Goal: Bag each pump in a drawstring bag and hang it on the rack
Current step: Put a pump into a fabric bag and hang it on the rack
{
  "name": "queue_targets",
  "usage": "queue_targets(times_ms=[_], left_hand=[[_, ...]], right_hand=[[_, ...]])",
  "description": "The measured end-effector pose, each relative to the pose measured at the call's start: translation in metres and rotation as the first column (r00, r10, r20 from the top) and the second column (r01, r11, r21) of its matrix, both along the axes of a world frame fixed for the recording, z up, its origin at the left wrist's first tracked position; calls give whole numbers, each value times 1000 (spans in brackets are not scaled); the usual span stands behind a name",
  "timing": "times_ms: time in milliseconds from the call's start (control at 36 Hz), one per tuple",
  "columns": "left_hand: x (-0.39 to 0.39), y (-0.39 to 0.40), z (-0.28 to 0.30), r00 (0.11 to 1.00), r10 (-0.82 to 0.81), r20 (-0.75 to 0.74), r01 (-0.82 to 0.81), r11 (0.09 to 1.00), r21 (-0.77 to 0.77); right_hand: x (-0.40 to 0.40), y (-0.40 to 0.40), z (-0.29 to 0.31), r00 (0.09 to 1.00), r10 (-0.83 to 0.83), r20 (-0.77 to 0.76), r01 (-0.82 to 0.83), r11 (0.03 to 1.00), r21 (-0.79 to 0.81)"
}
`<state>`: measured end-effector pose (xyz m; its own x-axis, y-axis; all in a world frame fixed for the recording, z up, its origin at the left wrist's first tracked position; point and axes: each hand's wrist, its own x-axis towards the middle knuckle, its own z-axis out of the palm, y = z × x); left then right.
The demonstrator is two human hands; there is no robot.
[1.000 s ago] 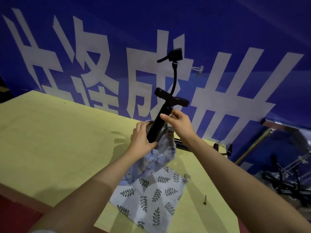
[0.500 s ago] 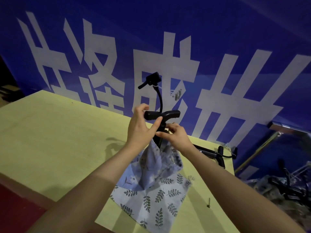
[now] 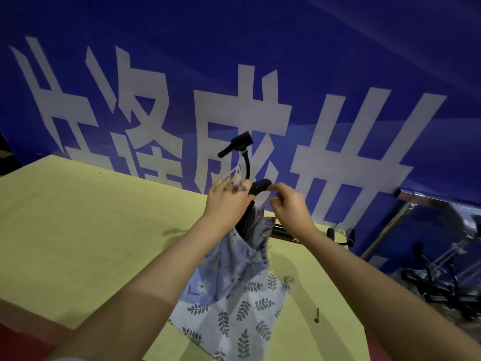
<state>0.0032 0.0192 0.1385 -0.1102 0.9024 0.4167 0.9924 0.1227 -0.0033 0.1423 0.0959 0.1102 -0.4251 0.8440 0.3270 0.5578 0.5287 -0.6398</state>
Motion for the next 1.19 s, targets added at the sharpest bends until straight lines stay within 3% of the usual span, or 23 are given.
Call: queue_targets(times_ms=[56,167,333,500,667,806,1028,1194], left_hand=[[3,0,4,1000,-13,16,13,1000,-16],[6,-2,6,997,-44,56,45,999,-22],[12,-1,23,990,-63,124,59,998,33],[39,-2,48,976,-61,211,46,996,76],[78,1,55,980,-74,186,56,993,102],[124,6,47,990,-85,110,80,995,54],[206,-2,10,984,-107,140,121,988,-95],[265,-13,9,943,-177,282,223,965,-139]], right_hand=[[0,-3,9,997,-22,-76,23,1000,21],[-2,-8,39,925,-96,-368,80,995,-58],[4,-6,84,859,-102,-501,85,995,-57],[26,-6,127,736,-127,-665,52,990,-131],[72,-17,156,773,4,-635,19,999,30],[113,-23,156,795,-10,-607,10,1000,-4],[194,-31,127,840,-61,-540,25,997,-74],[248,-42,113,919,-5,-395,21,999,34]])
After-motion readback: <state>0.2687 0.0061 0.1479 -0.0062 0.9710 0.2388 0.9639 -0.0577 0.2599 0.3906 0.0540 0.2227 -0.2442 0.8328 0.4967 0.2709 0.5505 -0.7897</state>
